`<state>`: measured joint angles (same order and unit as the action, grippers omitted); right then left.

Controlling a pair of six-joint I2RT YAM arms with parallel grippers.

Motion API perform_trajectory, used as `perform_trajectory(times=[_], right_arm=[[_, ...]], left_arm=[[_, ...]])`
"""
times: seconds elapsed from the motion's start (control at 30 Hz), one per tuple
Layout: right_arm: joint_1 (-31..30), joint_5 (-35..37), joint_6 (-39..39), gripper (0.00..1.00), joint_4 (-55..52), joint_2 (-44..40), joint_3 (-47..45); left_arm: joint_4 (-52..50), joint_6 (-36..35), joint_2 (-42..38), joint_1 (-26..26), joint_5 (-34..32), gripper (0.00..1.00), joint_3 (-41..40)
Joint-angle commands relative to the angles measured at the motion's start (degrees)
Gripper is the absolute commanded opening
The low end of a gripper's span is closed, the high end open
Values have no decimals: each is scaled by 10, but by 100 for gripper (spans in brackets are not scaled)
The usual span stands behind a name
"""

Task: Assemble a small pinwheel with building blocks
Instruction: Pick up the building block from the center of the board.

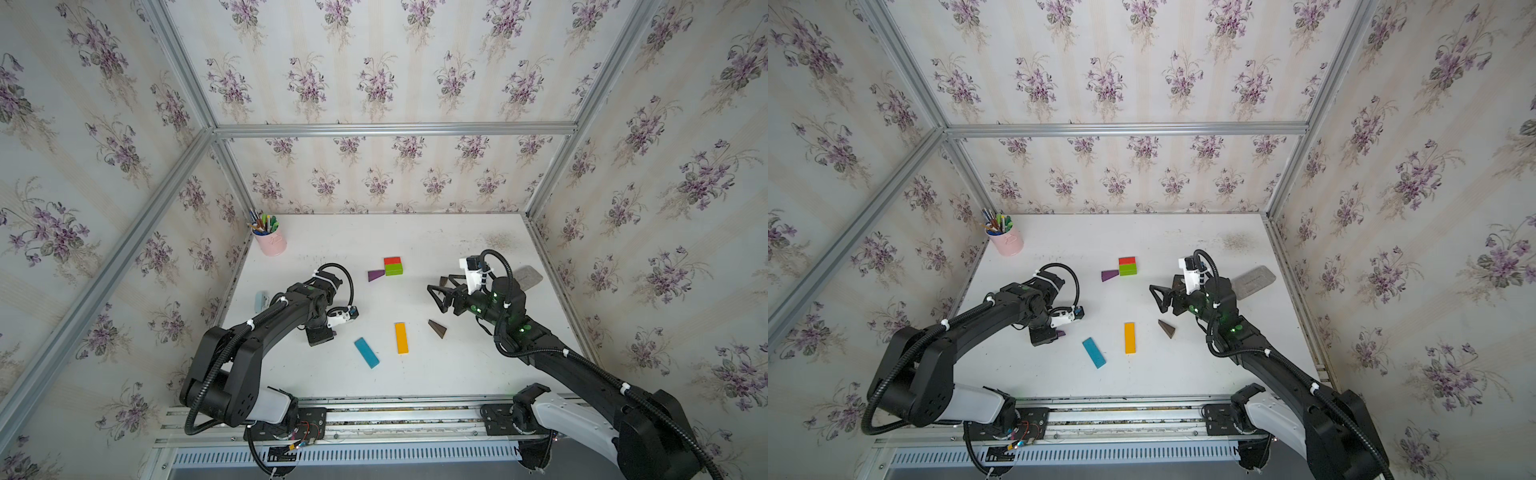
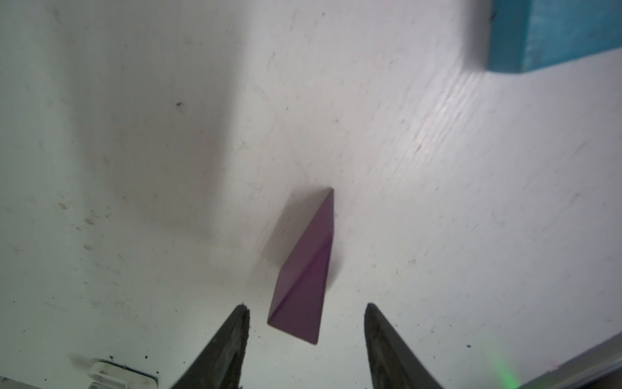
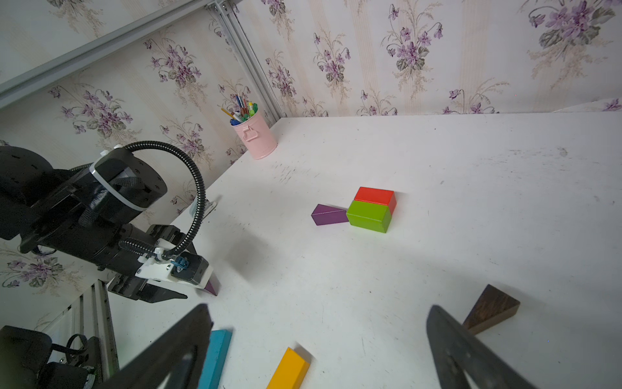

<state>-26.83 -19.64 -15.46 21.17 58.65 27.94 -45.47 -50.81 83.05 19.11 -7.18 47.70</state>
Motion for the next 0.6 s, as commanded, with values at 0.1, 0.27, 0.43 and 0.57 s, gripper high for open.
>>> perform_trajectory(times=[0.1, 0.27, 0.43, 0.57], right_arm=[[0, 6, -3, 100, 10, -5, 1], [-1, 5, -3, 99, 9, -7, 1], [-1, 4, -3, 100, 9, -8, 1], [0, 5, -3, 100, 9, -8, 1]], left_arm=[[-4, 9, 12, -1, 6, 56, 6], [-3, 18, 20, -3, 6, 51, 8], [-2, 19, 21, -3, -1, 50, 6], [-2, 18, 25, -6, -2, 49, 6]])
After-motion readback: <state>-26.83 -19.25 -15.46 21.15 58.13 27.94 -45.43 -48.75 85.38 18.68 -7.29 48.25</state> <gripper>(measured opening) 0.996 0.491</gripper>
